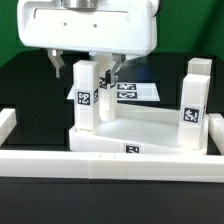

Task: Assemble desk

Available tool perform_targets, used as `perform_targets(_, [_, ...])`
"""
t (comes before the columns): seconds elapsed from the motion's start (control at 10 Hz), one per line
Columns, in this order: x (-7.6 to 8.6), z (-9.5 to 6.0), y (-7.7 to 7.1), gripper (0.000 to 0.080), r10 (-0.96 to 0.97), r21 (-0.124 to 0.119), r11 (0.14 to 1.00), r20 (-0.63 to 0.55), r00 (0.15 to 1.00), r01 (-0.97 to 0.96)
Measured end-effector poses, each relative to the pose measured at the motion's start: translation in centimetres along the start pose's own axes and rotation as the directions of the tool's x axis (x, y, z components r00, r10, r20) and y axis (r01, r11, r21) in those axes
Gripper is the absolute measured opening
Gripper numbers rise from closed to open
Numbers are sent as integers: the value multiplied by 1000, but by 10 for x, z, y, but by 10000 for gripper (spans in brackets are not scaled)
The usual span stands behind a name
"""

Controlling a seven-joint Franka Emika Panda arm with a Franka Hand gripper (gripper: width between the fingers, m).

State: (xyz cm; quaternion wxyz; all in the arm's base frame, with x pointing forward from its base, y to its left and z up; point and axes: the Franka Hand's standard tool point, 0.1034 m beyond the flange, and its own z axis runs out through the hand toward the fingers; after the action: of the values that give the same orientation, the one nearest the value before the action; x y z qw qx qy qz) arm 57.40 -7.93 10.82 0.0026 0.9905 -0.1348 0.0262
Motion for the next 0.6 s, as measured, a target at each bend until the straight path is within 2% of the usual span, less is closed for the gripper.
perform_targets(0.1, [0, 0, 0, 649, -24, -2, 1000, -1, 1000, 24])
perform_targets(0.2, [0, 0, 0, 553, -23, -2, 1000, -1, 1000, 23])
perform_targets(0.3, [0, 0, 0, 399, -23, -3, 1000, -1, 1000, 23])
perform_targets(0.4, [0, 0, 0, 399, -9, -2, 1000, -1, 1000, 9])
perform_targets(0.5, [0, 0, 0, 288, 9, -2, 1000, -1, 1000, -9])
perform_targets(0.6, [0, 0, 1, 288, 9, -2, 1000, -1, 1000, -9])
